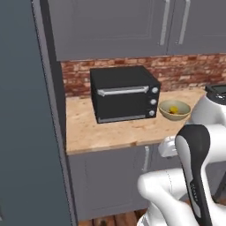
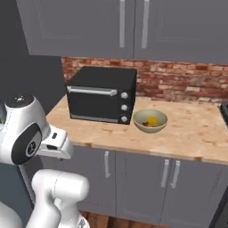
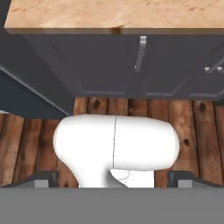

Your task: Take the mango, corn, and chicken drumstick from the freezer and place them in the bowl on the counter.

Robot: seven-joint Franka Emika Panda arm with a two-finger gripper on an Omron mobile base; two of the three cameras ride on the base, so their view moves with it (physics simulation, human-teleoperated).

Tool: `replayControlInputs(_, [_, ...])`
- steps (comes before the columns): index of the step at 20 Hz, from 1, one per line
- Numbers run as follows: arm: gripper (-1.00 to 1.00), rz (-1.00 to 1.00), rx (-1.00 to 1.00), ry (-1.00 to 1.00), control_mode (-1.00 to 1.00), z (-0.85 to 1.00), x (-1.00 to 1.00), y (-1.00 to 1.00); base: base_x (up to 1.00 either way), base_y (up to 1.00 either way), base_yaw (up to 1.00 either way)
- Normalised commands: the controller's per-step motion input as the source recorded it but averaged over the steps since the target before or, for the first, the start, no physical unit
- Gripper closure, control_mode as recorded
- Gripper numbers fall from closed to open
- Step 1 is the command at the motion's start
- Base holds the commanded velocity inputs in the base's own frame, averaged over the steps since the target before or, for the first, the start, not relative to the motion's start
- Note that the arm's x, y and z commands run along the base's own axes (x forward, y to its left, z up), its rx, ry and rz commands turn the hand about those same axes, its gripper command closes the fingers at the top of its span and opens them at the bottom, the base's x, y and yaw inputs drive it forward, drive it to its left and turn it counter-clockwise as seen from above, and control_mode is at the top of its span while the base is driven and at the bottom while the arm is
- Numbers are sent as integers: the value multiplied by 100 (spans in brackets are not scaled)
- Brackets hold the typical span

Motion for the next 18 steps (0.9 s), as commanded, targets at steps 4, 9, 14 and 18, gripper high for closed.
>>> replayControlInputs(4, [-100,0,0,0,100,0,0,0,0,100,11])
replayControlInputs(9, [-100,0,0,0,100,0,0,0,20,100,4])
replayControlInputs(14, [-100,0,0,0,100,0,0,0,27,93,-2])
replayControlInputs(18, [-100,0,0,0,100,0,0,0,54,52,-9])
